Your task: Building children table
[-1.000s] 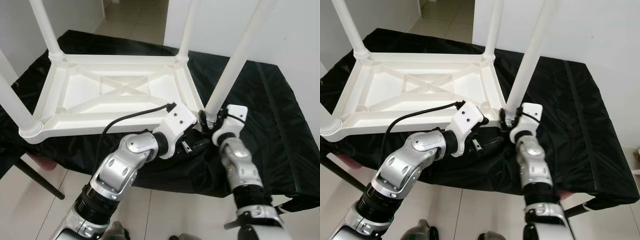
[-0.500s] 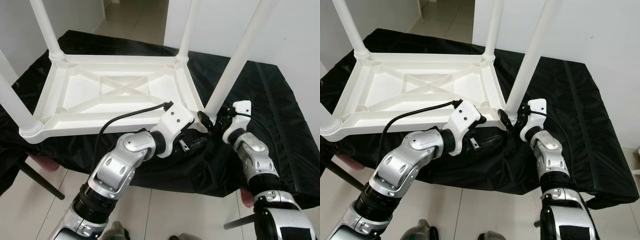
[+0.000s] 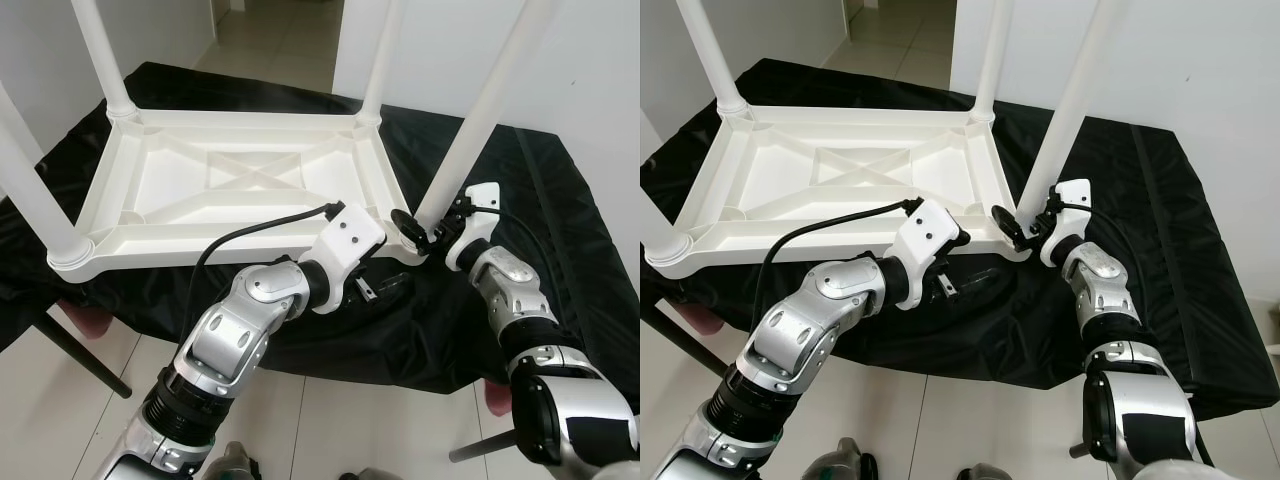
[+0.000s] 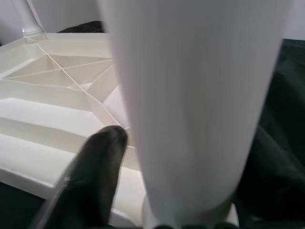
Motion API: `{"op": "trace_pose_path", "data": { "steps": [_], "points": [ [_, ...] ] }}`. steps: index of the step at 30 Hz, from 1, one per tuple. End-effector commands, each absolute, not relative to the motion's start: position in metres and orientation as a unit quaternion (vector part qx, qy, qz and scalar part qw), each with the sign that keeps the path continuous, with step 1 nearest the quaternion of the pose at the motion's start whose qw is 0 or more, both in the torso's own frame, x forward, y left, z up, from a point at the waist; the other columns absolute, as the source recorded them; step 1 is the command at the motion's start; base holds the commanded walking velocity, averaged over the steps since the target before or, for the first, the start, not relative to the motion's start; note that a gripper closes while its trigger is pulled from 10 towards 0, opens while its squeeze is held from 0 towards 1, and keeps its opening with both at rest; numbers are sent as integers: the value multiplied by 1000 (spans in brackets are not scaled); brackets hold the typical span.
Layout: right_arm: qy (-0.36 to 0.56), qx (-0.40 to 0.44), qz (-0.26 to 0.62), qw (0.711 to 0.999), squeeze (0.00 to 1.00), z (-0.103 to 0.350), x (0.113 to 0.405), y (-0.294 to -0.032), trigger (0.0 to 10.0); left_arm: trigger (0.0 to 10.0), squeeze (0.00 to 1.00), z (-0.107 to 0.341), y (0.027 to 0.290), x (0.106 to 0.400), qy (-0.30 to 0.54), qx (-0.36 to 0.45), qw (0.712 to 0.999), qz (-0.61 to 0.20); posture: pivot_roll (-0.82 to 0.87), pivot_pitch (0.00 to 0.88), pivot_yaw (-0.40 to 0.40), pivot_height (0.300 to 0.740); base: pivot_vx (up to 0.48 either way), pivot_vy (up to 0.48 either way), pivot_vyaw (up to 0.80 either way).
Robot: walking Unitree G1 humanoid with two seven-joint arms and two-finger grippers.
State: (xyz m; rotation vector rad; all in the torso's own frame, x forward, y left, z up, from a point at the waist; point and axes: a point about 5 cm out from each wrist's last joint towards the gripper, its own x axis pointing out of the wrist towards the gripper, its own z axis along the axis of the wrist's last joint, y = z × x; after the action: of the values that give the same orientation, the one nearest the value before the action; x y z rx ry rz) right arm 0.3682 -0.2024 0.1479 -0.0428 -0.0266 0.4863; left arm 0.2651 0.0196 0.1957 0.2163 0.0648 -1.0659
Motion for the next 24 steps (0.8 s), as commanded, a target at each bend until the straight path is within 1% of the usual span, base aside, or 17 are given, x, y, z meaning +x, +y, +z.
{"op": "trace_pose_path", "data": {
  "steps": [1,2,12,13,14,17,19,24],
  "points": [
    [-7,-28,247,969,0,146,367,-204,863,10000,0,198,18,264,30,103,854,-510,68,4,-37,740,0,0,0],
    [3,-34,250,968,0,143,367,-207,0,10000,0,197,18,263,31,103,853,-510,68,4,-37,740,0,0,0],
    [27,-41,253,966,0,131,360,-216,0,10000,0,196,17,262,33,102,852,-512,65,5,-39,740,0,0,0],
    [29,-30,243,969,0,128,358,-219,10000,10000,0,196,16,261,33,101,852,-513,63,5,-38,740,0,0,0],
    [29,-30,243,969,0,128,358,-219,10000,10000,0,196,16,261,33,101,852,-513,63,5,-38,740,0,0,0],
    [20,4,222,975,0,126,358,-221,10000,10000,0,195,16,260,35,99,851,-515,61,5,-38,740,0,0,0],
    [18,7,222,975,0,126,358,-221,10000,10000,0,195,16,260,35,99,851,-515,61,5,-38,740,0,0,0],
    [1,13,191,981,0,128,359,-216,10000,10000,0,194,14,259,37,99,849,-518,51,7,-35,740,0,0,0]
  ]
}}
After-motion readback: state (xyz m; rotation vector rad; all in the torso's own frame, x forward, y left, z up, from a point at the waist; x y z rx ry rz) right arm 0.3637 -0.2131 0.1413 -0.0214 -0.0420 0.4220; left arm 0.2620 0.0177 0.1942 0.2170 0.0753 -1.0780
